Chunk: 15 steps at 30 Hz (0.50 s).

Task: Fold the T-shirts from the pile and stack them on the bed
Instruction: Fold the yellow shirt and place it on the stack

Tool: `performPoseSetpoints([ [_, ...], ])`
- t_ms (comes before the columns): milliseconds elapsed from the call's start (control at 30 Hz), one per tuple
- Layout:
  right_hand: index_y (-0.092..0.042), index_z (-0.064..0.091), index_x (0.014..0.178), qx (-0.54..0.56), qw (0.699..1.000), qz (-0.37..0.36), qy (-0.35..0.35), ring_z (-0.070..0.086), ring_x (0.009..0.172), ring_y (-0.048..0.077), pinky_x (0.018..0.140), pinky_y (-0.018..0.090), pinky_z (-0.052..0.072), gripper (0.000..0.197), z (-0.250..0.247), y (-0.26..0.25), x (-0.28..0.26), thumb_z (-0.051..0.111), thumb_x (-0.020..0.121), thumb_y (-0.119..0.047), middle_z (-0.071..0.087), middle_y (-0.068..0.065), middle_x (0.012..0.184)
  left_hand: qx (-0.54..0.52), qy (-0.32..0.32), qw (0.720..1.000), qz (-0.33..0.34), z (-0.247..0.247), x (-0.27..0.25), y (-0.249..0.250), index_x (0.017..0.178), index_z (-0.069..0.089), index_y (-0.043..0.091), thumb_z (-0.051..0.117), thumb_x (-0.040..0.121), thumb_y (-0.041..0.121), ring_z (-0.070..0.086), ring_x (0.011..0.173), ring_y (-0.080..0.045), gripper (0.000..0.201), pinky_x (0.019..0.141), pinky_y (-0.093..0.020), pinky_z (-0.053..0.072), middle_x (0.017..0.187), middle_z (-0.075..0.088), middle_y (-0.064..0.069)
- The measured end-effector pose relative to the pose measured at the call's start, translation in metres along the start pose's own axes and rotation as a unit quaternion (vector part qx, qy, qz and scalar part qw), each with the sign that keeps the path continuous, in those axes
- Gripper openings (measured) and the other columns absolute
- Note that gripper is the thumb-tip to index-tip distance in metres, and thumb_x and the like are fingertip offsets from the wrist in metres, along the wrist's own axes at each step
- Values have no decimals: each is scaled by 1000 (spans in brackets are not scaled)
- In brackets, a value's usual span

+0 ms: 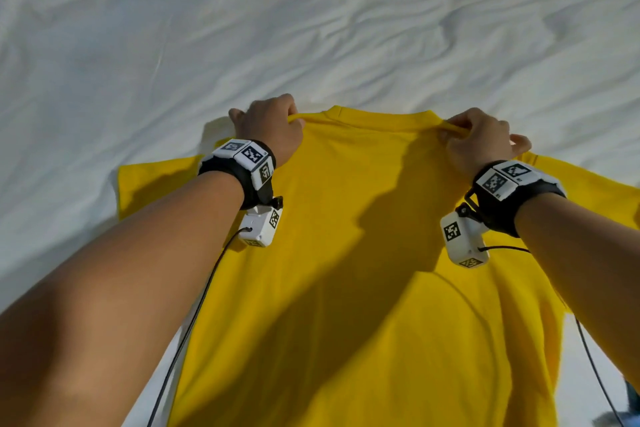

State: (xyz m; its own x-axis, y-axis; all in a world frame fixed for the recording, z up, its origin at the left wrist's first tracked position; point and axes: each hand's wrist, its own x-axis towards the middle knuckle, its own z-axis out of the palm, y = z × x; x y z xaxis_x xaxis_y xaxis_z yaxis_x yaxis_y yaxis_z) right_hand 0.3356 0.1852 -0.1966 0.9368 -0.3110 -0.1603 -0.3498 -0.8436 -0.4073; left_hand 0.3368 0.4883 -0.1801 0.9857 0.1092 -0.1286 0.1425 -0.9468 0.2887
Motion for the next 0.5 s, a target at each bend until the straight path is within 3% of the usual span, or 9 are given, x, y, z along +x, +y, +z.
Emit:
performPoseSetpoints([
  [100,-25,53,128,8,997,8,78,34,136,32,114,54,16,37,5,-2,-14,60,92,-32,48,8,139,87,24,996,-12,9,-16,15,132,54,18,50,102,32,39,134,-40,33,111,-59,27,138,50,-14],
  [167,-20,43,144,4,996,-51,76,25,146,32,117,53,13,53,12,-7,-44,58,95,-35,35,11,155,121,-9,992,45,22,-45,37,156,30,17,44,105,36,15,152,-41,56,120,-64,15,164,22,-19],
  [200,-17,36,151,-14,994,-105,35,18,152,32,119,52,10,58,19,-9,-63,52,99,-39,26,12,163,135,-43,985,95,31,-62,49,161,17,18,39,106,38,3,156,-39,62,122,-64,9,169,7,-16],
  [267,-19,15,162,-82,970,-214,-78,-2,157,28,123,48,2,65,37,-7,-99,31,105,-48,3,8,170,172,-120,962,173,54,-90,63,163,1,22,29,107,43,-10,156,-35,66,122,-65,3,170,-12,-12],
  [333,-29,-3,162,-165,942,-260,-133,-17,155,23,125,46,-8,66,52,6,-115,10,104,-57,-13,2,169,189,-153,953,182,72,-95,58,162,-10,27,17,107,50,-14,156,-31,66,122,-64,-1,169,-19,-7],
  [400,-38,-12,160,-189,945,-237,-126,-22,153,23,124,48,-13,66,55,21,-106,0,100,-65,-21,-3,167,181,-135,962,156,74,-84,42,160,-16,32,9,106,57,-16,156,-28,65,122,-63,-4,169,-21,-3],
  [500,-40,-18,157,-177,966,-134,-129,-22,153,23,123,49,-15,69,41,47,-87,0,99,-71,-25,-3,166,173,-110,974,96,65,-71,11,160,-17,32,4,104,61,-15,156,-27,66,123,-60,-6,169,-21,-2],
])
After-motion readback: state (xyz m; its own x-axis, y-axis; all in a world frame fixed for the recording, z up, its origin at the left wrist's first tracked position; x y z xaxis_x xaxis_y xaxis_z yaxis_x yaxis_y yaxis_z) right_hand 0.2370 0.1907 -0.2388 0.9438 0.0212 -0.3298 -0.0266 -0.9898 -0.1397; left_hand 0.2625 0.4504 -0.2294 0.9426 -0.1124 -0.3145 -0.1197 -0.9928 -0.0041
